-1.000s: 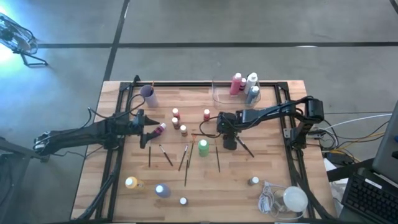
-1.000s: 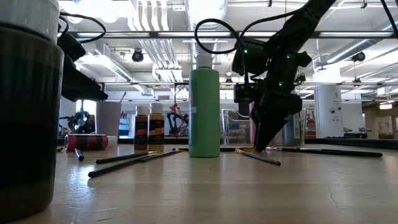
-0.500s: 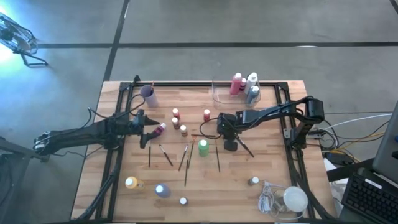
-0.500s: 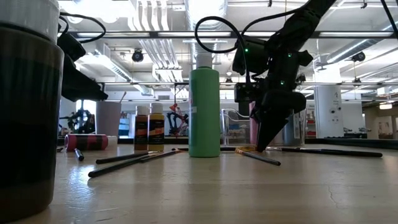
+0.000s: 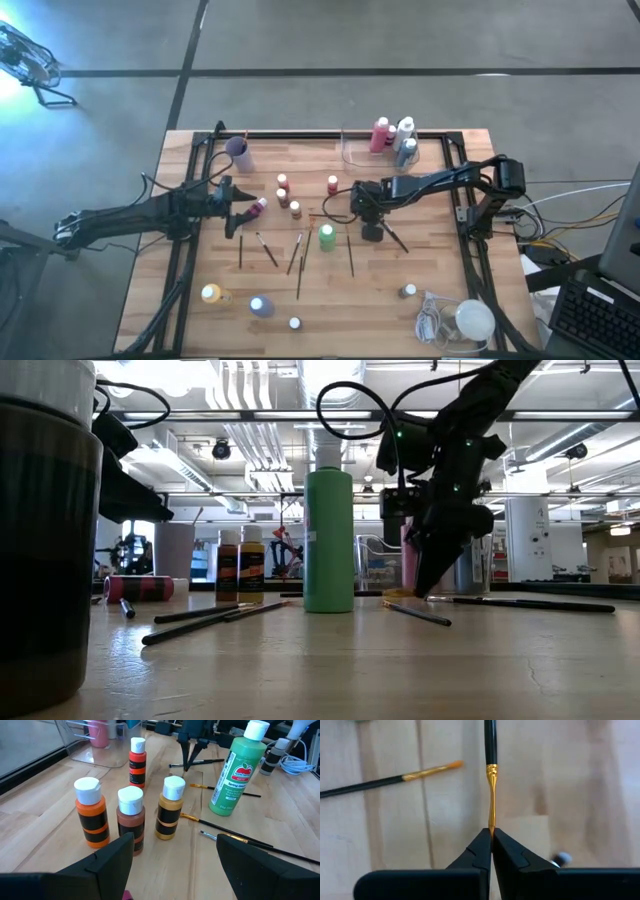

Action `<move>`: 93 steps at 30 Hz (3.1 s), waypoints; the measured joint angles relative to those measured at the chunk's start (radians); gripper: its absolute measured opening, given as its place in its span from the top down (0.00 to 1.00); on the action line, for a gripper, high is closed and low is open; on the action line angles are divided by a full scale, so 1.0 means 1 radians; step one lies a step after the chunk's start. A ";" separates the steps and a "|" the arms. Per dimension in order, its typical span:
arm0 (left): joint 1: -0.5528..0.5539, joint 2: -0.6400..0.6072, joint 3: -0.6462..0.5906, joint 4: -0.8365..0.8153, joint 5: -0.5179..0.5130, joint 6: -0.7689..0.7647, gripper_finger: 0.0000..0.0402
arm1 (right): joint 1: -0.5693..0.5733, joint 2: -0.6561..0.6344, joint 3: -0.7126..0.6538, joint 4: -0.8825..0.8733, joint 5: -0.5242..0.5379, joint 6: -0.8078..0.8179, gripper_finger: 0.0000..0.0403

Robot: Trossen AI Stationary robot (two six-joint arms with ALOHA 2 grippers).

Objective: Pick & Place Paint Supplies
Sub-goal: Put the gold paint brush into the violet cup

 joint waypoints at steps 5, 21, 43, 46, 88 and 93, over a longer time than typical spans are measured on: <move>0.000 0.000 0.000 0.000 0.000 0.000 0.28 | 0.000 -0.066 0.000 -0.020 0.067 0.000 0.98; -0.001 0.000 0.000 0.000 0.010 -0.020 0.28 | 0.002 -0.408 0.000 0.032 0.190 -0.080 0.98; -0.001 0.000 0.000 -0.014 0.003 0.049 0.28 | 0.102 -0.521 0.001 0.517 0.186 -0.547 0.98; -0.001 0.000 0.000 -0.014 0.003 0.042 0.28 | 0.152 -0.511 0.001 0.561 0.187 -0.630 0.98; 0.000 0.014 0.011 0.272 0.022 -0.574 0.28 | 0.394 0.069 0.171 1.068 0.894 -1.576 0.98; 0.001 0.043 0.071 0.273 0.151 -0.582 0.28 | 0.400 0.069 0.169 1.065 0.888 -1.604 0.98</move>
